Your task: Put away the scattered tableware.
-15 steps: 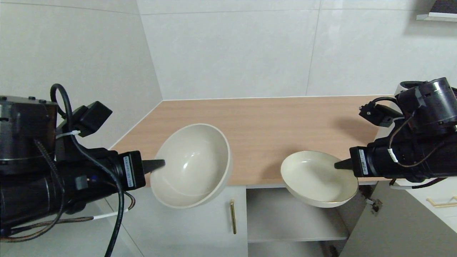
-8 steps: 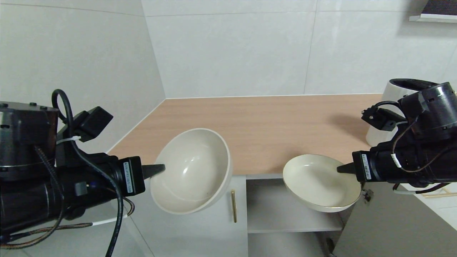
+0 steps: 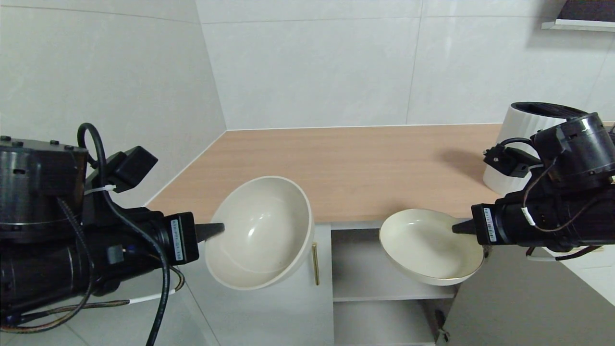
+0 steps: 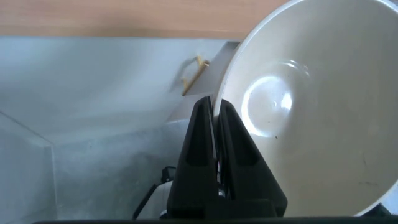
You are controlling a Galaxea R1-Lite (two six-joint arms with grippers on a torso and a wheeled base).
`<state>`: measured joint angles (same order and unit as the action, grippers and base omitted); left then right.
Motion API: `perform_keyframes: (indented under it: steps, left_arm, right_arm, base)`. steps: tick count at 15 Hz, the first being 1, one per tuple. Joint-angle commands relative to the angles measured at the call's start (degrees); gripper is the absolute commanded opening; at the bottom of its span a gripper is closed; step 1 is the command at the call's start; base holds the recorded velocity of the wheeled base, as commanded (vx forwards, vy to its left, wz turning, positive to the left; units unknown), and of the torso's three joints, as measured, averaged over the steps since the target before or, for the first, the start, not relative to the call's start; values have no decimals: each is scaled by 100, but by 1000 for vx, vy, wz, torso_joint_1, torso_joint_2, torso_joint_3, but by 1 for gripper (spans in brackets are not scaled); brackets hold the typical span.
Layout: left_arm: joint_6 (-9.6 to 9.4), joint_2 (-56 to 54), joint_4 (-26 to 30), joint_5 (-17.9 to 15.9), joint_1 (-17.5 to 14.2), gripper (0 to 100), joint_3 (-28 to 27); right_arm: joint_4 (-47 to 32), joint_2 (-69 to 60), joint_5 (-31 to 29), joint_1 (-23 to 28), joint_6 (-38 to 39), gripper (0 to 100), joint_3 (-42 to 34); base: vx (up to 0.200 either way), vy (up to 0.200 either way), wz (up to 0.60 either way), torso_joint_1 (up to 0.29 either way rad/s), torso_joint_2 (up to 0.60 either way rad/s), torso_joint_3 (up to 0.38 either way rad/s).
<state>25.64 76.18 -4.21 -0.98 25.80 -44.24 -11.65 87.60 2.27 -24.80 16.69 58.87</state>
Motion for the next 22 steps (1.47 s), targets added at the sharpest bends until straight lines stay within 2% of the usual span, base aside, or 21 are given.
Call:
perform_keyframes:
  steps: [1,7,22]
  left_arm:
    - [3,99,-1,1,-13,0,3]
    - [3,169,-1,1,-13,0,3]
    - [3,231,-1,1,-4,0,3]
  right_arm:
    - [32,82,-7,1,1,0,-16]
    - [40,170,-33,1,1,0,2]
    - [40,266,-33,1,-34,0,-16]
  base:
    - [0,0,0,0,0,0]
    - [0,0,0,-50,123,71]
    - [0,0,0,-154,446,284]
